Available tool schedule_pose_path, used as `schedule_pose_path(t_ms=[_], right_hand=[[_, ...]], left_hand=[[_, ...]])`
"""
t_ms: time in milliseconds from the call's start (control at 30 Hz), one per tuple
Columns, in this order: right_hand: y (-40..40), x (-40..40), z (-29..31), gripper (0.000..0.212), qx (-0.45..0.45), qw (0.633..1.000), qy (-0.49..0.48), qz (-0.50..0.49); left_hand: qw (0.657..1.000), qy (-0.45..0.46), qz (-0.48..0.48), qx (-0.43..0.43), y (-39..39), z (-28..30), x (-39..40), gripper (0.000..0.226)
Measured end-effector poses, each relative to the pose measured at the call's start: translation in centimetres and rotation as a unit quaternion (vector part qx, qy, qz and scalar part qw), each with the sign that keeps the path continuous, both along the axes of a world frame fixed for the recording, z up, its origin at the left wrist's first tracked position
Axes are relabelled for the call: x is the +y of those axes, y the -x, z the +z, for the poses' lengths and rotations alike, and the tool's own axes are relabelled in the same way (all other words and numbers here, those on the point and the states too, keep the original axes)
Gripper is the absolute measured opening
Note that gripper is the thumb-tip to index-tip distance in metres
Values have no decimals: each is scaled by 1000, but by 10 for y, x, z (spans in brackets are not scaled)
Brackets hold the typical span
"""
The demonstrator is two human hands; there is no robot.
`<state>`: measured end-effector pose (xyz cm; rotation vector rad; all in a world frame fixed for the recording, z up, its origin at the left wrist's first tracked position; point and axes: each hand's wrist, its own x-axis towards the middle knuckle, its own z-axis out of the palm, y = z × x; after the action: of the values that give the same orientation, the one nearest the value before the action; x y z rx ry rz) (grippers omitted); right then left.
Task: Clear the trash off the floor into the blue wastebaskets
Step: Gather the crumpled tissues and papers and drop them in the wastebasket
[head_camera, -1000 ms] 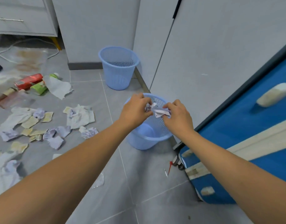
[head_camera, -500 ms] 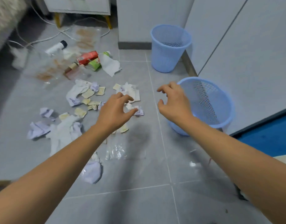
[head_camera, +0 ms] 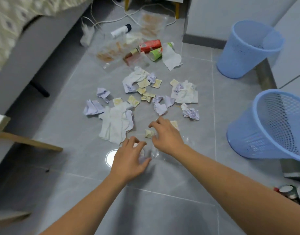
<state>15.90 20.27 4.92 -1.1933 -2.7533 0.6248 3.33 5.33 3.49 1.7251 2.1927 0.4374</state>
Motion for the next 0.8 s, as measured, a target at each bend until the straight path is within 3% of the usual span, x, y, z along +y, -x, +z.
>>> schedule_pose_path(t_ms=[167,300,567,800], right_hand=[[12,-10,-34,48,-72,996,15,48],[16,-13,-52,46,-80,994,-5,69],[19,-14,-69,28,-87,992,-63,73],[26,-5,-57,15,-31,996,-34,73]], left_hand=[[995,90,17,37,-5,-22,-22,71],[992,122,16,32,-6,-34,-35,66],[993,112,39,22,-5,-45,-43,33],[998,44,47,19,13,-22,-39,28]])
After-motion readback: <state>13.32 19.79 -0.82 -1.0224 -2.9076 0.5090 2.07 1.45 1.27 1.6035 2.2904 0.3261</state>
